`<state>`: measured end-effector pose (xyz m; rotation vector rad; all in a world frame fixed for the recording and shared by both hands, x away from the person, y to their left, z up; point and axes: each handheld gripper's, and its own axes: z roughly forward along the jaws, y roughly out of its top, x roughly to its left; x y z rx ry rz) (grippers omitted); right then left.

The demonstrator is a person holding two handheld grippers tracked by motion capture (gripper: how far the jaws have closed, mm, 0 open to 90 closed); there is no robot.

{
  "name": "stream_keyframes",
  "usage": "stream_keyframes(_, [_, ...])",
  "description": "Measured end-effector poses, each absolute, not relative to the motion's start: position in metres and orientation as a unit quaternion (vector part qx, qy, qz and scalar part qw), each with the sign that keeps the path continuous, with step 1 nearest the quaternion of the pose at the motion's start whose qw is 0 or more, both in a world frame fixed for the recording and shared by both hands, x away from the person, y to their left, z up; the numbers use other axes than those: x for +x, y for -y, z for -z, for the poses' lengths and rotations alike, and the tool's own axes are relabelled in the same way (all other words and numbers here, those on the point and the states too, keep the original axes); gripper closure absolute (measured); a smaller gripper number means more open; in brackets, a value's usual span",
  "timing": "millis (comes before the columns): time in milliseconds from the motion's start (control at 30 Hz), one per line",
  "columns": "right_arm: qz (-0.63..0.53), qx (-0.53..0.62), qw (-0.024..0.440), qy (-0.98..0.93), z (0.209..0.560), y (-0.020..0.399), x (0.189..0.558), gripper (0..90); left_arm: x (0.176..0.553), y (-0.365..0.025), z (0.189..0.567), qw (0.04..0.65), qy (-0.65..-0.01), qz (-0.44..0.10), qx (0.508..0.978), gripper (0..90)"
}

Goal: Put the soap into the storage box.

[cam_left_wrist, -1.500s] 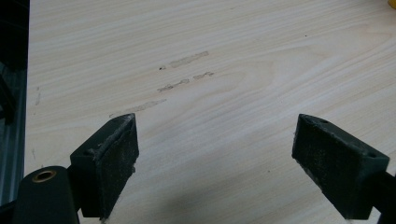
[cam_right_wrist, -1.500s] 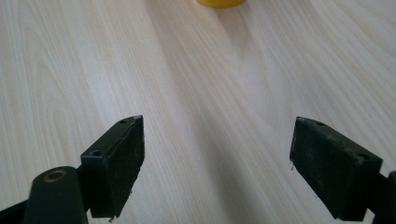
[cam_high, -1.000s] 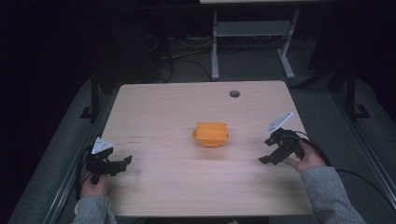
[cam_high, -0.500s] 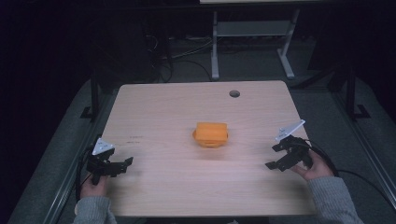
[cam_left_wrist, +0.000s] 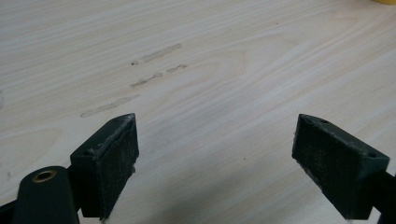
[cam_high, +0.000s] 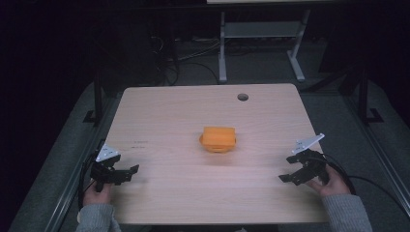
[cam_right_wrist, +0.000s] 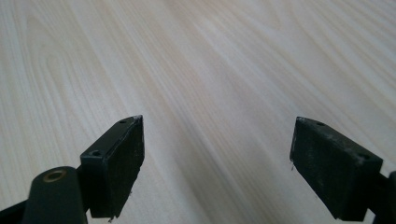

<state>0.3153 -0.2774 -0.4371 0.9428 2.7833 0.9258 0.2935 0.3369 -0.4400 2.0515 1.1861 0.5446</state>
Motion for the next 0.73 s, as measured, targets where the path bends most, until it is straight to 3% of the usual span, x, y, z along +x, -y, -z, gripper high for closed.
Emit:
stream_keyframes(433, [-0.322, 0.317, 0.045, -0.891, 0.446, 0.283, 0.299, 16.3, 0.292, -0.334, 0.441, 0.351, -0.445, -0.198, 0.799, 13.9])
stream_keyframes(733, [-0.361, 0.330, 0.093, -0.867, 0.441, 0.294, 0.279, 15.2, 0.293, -0.334, 0.439, 0.355, -0.445, -0.205, 0.796, 13.9])
